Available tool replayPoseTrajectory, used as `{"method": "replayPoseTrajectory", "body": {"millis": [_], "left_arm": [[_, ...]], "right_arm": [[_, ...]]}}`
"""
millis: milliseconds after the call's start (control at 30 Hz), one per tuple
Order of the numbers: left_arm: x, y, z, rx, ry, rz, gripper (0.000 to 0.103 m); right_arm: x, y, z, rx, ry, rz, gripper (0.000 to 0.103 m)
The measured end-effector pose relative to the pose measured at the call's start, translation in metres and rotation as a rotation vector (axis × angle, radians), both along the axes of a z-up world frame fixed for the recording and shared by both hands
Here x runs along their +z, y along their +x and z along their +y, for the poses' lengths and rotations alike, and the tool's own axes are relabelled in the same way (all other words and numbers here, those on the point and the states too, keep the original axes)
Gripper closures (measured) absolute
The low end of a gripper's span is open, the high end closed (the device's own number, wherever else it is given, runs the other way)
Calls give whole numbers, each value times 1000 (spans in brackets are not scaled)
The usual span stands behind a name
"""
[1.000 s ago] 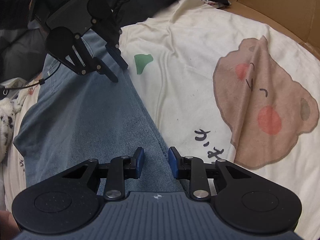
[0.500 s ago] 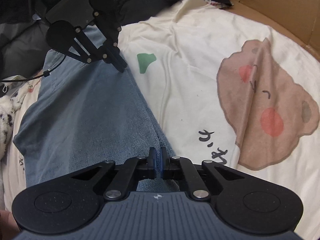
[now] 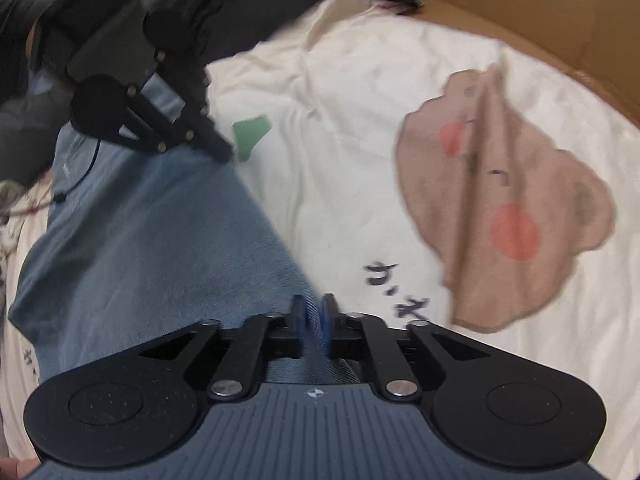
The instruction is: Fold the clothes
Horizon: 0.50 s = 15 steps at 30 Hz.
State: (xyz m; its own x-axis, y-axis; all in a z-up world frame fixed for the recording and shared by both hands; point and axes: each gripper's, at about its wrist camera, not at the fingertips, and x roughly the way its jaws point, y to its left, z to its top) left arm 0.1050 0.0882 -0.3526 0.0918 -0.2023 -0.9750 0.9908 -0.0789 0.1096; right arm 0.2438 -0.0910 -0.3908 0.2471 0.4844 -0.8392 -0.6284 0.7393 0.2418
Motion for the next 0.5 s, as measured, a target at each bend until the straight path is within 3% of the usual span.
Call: {"method": "replayPoseTrajectory", "body": {"millis": [67, 267, 500], "left_arm": [[7, 5, 1, 47, -10, -34, 102], [40, 36, 29, 209, -40, -19, 100], [62, 68, 87, 399, 35, -73, 93]], "right_arm": [[9, -1, -8, -33, -1, -28, 92], [34, -9, -26, -85, 42, -61, 92], [31, -31, -20, -67, 47, -4, 92]]}}
